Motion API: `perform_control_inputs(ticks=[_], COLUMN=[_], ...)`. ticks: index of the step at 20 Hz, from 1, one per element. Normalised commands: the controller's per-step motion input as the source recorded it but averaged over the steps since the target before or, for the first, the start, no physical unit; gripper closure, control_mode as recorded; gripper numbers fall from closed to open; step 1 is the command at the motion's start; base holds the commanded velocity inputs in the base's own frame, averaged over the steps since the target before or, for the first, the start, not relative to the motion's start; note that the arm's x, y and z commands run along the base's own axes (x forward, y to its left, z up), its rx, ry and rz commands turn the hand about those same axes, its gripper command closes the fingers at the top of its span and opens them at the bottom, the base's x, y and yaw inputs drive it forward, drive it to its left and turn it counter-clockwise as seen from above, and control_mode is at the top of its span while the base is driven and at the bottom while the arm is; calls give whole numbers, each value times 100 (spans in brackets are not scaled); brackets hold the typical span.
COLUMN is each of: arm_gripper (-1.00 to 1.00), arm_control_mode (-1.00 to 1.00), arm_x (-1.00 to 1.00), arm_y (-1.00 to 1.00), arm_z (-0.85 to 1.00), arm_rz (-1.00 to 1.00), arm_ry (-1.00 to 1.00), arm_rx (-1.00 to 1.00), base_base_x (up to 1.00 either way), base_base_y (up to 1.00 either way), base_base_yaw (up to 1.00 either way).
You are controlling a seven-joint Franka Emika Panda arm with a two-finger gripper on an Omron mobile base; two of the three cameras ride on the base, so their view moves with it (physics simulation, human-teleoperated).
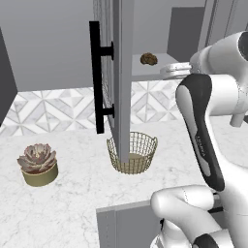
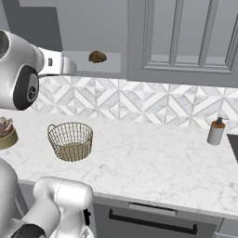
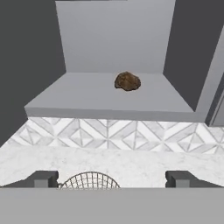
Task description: Open the cabinet, pick up the bread from the cabinet and place it in the basket. Then move the basket to the dining counter.
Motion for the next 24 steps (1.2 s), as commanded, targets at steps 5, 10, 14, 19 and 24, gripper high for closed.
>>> perform_control_inputs(ticks=[5,10,14,19,24], arm_gripper=[-100,-100,-100,-100,-100], arm_control_mode=[-100,-100,-100,-100,-100], arm_x=[82,77,71,59,53], arm_y=[-13,-17,-8,0,0], arm_z=[0,-12,-25,-10,0], arm_rz=[0,0,0,0,0], arm_ry=[0,0,0,1,3], arm_rx=[1,0,0,0,0], base_base_x=[0,0,0,0,0], base_base_y=[0,0,0,0,0], base_base_yaw=[0,0,0,0,0])
